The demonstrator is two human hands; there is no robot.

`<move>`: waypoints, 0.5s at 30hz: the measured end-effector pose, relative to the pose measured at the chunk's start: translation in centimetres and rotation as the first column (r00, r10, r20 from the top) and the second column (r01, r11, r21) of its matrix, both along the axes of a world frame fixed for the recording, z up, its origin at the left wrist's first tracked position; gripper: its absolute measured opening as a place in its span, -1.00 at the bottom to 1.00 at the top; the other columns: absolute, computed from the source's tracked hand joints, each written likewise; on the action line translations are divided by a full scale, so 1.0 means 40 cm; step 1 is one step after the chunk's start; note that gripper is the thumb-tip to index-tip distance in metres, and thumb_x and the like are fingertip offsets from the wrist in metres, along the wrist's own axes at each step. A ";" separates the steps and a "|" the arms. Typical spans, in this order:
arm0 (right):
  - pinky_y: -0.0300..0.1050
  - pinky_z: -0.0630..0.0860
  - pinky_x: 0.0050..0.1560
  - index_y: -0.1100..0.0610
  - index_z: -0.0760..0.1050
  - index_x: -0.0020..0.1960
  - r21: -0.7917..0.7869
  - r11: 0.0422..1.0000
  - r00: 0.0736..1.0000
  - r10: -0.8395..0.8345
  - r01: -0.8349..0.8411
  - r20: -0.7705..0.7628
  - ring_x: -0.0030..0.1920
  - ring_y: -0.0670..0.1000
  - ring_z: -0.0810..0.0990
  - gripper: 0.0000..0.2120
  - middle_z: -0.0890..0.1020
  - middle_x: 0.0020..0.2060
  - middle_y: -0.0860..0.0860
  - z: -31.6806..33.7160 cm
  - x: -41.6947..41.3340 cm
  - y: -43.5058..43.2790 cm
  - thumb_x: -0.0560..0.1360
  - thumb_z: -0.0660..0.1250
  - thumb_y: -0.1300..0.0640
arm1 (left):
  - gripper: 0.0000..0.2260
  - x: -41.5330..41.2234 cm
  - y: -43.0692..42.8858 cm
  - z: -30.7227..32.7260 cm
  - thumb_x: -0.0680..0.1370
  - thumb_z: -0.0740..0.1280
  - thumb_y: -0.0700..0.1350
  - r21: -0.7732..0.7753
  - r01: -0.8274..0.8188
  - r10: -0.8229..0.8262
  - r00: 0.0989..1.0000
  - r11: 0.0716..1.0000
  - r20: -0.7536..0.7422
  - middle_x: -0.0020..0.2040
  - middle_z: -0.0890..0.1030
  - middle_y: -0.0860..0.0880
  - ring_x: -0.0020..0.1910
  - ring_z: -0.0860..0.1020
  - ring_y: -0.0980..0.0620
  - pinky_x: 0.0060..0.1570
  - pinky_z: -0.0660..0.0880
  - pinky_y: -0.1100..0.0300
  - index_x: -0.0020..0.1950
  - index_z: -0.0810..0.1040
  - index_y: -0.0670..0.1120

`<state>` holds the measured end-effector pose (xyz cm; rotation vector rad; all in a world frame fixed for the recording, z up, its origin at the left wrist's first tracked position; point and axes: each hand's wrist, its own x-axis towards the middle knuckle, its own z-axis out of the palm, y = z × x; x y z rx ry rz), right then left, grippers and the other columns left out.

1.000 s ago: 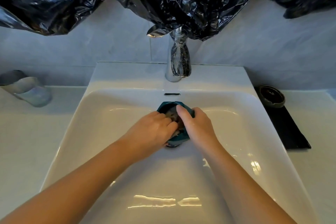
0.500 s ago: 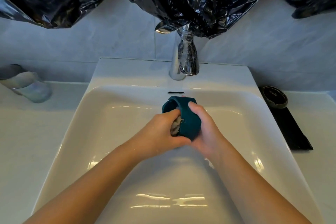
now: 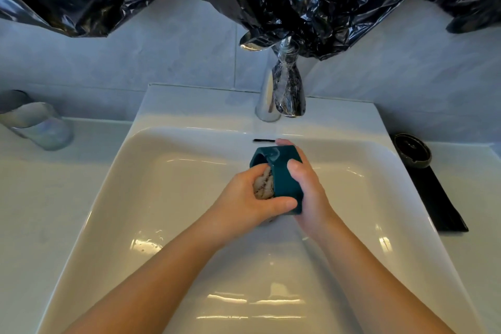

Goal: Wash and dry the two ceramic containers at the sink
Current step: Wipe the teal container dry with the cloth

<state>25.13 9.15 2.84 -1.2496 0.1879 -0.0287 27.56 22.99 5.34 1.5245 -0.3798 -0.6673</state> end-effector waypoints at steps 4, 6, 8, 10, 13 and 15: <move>0.12 0.55 0.15 -0.06 0.40 0.40 0.065 0.994 0.995 0.091 -0.088 -0.034 0.17 0.14 0.62 -0.45 0.57 0.28 0.16 -0.006 -0.003 -0.010 0.42 0.35 -0.05 | -0.75 0.005 0.014 -0.008 0.44 0.47 -0.21 0.036 -0.037 0.031 0.986 0.999 0.164 -0.10 0.66 -0.12 -0.13 0.65 -0.09 -0.12 0.62 0.04 0.10 0.57 -0.09; 0.14 0.50 0.28 0.02 0.52 0.35 0.285 0.936 0.960 0.250 -0.206 -0.127 0.26 0.16 0.59 -0.48 0.59 0.28 0.17 -0.002 -0.007 -0.022 0.47 0.32 -0.18 | -0.74 0.014 0.023 -0.018 0.44 0.48 -0.18 0.199 0.013 -0.105 0.883 0.980 0.457 -0.12 0.63 -0.04 -0.17 0.60 0.06 -0.14 0.59 0.16 0.10 0.56 -0.15; 0.20 0.43 0.36 0.12 0.58 0.28 0.315 0.929 0.944 0.265 -0.196 -0.195 0.26 0.19 0.59 -0.46 0.61 0.24 0.21 -0.003 -0.008 -0.021 0.46 0.28 -0.21 | -0.71 0.017 0.022 -0.030 0.44 0.48 -0.17 0.238 0.042 -0.155 0.866 0.970 0.476 -0.03 0.63 0.01 -0.07 0.61 0.10 -0.07 0.57 0.25 0.14 0.55 -0.10; 0.21 0.46 0.33 0.11 0.54 0.30 0.187 0.976 0.969 0.148 -0.110 -0.200 0.22 0.19 0.62 -0.47 0.63 0.21 0.23 -0.013 -0.004 -0.007 0.44 0.30 -0.15 | -0.70 0.011 0.014 -0.025 0.44 0.48 -0.20 0.117 0.050 -0.081 0.959 0.992 0.273 -0.01 0.66 -0.02 -0.04 0.64 0.04 -0.03 0.60 0.19 0.14 0.54 -0.08; 0.13 0.54 0.22 -0.03 0.37 0.41 -0.028 0.999 0.999 0.043 -0.044 -0.013 0.20 0.14 0.61 -0.39 0.58 0.26 0.17 -0.030 -0.003 0.002 0.37 0.31 -0.12 | -0.71 0.006 0.001 -0.009 0.46 0.45 -0.23 -0.015 -0.021 0.022 0.999 1.000 0.044 -0.07 0.68 -0.07 -0.13 0.66 0.03 -0.22 0.57 0.24 0.15 0.54 -0.07; 0.10 0.55 0.22 -0.07 0.29 0.47 0.021 0.995 0.994 0.100 -0.099 -0.039 0.26 0.13 0.58 -0.30 0.55 0.31 0.11 -0.025 -0.005 -0.005 0.37 0.36 -0.14 | -0.74 0.009 0.009 -0.006 0.47 0.44 -0.24 -0.005 -0.045 0.045 0.992 0.999 0.116 -0.12 0.67 0.01 -0.20 0.64 0.11 -0.26 0.53 0.31 0.11 0.55 -0.05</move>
